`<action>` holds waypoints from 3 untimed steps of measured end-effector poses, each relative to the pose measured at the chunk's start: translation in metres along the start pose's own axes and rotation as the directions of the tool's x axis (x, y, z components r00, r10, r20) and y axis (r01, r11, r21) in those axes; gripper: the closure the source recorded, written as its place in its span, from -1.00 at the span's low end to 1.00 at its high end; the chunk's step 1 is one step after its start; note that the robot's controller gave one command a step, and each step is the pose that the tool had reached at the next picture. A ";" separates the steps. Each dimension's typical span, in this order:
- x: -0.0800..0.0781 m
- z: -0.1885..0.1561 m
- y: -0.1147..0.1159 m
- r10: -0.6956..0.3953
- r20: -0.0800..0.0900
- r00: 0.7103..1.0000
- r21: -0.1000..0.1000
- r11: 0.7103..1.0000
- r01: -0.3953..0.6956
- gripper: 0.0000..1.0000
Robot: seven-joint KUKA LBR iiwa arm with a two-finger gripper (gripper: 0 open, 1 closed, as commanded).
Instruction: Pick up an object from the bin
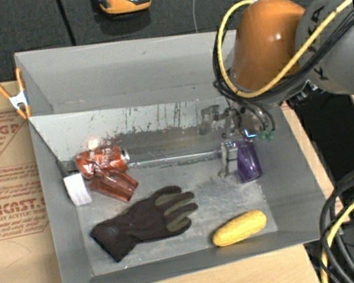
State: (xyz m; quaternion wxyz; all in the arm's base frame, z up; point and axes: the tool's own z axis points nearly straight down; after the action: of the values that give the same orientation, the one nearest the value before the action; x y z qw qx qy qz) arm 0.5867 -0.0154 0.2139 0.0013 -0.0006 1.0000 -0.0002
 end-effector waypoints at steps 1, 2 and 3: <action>0.000 0.000 0.000 0.000 0.000 1.000 0.000 1.000 0.000 -1.00; 0.000 0.003 0.003 -0.001 0.006 1.000 0.001 1.000 0.001 -1.00; 0.001 0.022 0.021 -0.022 0.009 1.000 0.003 1.000 0.022 -1.00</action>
Offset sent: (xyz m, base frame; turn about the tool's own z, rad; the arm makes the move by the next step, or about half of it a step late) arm -0.0266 0.1096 -0.1132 -0.1203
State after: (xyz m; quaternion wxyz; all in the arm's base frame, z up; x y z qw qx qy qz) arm 0.5857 0.0054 0.1917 0.0059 -0.0117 0.9999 -0.0016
